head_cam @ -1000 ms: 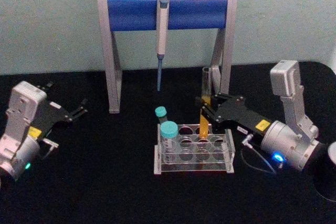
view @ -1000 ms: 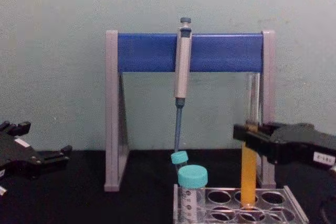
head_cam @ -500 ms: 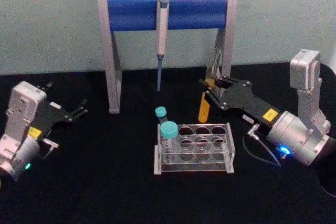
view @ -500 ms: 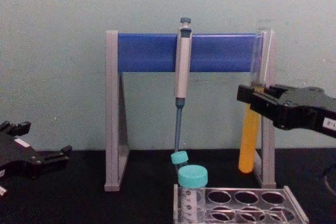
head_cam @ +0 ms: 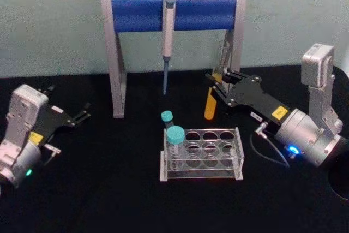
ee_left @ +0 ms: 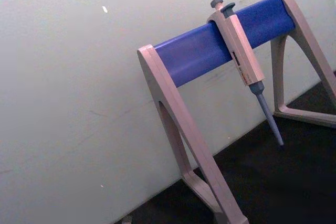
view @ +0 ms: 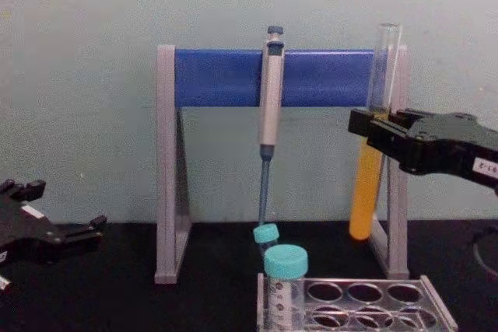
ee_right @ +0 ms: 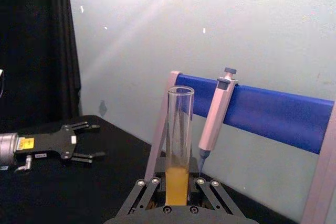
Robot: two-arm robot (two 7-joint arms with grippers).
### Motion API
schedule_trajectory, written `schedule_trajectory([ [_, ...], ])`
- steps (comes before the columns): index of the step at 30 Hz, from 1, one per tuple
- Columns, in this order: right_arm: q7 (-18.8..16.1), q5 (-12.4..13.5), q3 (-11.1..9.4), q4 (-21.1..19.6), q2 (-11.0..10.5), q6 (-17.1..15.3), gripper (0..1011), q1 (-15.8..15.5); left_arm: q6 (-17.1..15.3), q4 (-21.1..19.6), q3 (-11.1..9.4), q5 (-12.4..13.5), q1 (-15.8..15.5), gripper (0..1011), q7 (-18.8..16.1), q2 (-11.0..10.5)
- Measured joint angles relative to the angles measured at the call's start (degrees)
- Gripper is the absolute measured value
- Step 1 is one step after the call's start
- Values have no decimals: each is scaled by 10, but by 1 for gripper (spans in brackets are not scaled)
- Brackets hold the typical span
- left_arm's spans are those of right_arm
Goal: Pick up the test tube from the test tube rack, shake it, then place it back into the test tube rack.
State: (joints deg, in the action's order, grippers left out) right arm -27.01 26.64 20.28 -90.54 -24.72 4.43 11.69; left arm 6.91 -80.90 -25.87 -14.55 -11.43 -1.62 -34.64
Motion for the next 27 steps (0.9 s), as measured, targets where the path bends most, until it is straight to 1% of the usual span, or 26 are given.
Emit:
schedule_trajectory([
  [5,6,-6,-3,1,0,2,229,0,0,0,0,0,0,1001,0,0],
  [12,19,-11,-18,-6,-9,0,229,-10,0,0,0,0,0,1002,0,0],
  [15,23,-12,-28,-21,-20,-8,229,-26,0,0,0,0,0,1001,0,0],
  [21,24,-13,-38,-48,-40,-26,229,-51,0,0,0,0,0,1001,0,0],
  [22,20,-12,-39,-57,-47,-32,229,-58,0,0,0,0,0,1002,0,0],
  [25,12,-8,-39,-68,-56,-40,229,-66,0,0,0,0,0,1001,0,0],
  [27,0,0,-37,-75,-63,-46,229,-70,0,0,0,0,0,1001,0,0],
])
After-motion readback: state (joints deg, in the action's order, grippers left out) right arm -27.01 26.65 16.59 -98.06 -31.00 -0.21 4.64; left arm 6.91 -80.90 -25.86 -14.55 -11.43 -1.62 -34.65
